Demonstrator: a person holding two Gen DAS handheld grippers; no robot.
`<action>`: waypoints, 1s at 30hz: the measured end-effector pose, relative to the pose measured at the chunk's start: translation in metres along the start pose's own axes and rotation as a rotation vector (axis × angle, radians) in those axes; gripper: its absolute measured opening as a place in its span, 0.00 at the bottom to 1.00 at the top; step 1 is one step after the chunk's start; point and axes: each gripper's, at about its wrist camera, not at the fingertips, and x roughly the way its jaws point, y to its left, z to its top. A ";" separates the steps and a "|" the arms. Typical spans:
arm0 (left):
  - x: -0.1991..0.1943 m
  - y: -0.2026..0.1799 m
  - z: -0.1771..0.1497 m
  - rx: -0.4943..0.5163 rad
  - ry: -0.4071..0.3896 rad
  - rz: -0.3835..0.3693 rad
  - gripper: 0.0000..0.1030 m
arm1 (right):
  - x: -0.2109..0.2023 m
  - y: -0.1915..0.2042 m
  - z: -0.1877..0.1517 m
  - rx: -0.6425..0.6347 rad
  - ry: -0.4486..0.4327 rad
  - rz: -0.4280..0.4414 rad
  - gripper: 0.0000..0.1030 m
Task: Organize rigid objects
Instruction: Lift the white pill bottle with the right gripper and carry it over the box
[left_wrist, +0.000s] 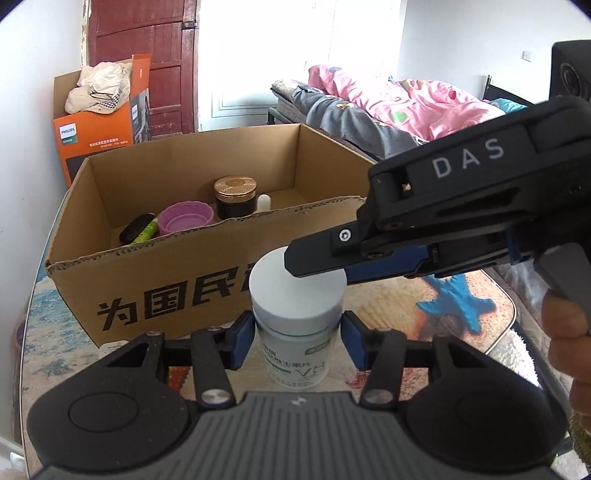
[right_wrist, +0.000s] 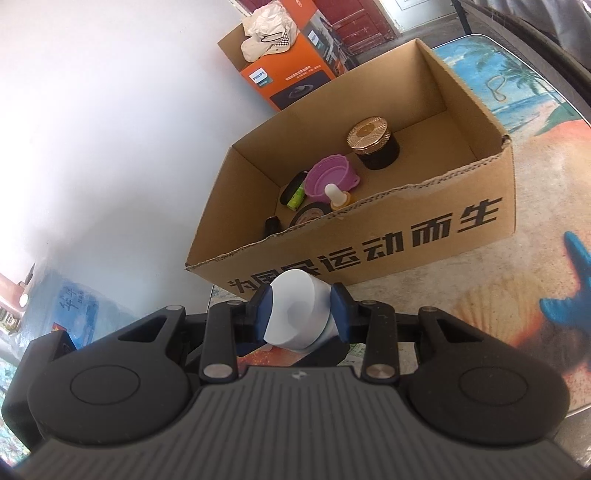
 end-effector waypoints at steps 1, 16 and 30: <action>0.001 -0.002 0.000 0.008 0.000 0.000 0.51 | -0.002 -0.003 -0.001 0.005 -0.002 -0.001 0.33; 0.016 -0.012 0.000 0.087 0.038 0.023 0.52 | 0.006 -0.011 0.001 0.046 0.000 -0.006 0.34; 0.035 -0.010 -0.004 0.096 0.057 0.026 0.53 | 0.009 -0.014 0.004 0.065 0.001 0.006 0.35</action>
